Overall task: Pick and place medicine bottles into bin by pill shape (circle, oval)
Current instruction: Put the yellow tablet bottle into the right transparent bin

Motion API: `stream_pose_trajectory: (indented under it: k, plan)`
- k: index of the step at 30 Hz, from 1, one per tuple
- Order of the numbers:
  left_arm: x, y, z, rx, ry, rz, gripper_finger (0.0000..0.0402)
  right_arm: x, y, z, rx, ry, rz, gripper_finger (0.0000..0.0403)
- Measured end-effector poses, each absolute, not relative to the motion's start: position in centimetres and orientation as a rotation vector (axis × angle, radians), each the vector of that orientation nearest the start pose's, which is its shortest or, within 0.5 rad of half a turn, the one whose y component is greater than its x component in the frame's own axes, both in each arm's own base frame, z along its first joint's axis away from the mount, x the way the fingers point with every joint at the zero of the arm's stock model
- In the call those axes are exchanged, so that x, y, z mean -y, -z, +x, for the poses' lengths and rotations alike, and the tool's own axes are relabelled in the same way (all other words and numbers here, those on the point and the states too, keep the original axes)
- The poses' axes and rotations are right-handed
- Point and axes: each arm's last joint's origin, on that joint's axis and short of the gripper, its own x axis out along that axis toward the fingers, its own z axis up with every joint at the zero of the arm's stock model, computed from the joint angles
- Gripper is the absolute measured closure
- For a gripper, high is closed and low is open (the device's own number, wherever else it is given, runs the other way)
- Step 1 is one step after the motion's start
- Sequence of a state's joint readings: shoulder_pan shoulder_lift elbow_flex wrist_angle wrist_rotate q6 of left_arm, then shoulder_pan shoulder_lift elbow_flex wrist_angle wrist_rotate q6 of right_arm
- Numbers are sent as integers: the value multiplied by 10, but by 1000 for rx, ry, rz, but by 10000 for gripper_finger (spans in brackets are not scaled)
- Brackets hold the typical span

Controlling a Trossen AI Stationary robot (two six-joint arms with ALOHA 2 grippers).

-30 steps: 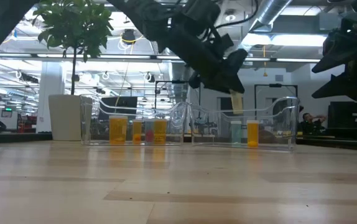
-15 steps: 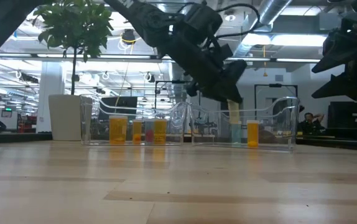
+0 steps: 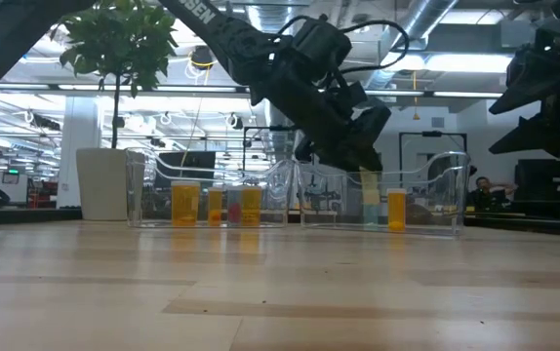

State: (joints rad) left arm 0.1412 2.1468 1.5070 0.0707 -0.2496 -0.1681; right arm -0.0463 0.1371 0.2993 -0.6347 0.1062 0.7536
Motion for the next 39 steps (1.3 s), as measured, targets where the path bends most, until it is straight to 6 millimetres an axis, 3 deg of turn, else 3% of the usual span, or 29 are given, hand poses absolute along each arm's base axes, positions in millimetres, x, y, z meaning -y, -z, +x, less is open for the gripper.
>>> stream_pose_trajectory:
  k: [8,39]
  plan:
    - [-75,-162,474,-556,-438,-142,275,7,-194,76,-393,320,721,69]
    - [-77,-164,475,-569,-416,-137,262,7,-194,76,-394,320,721,69]
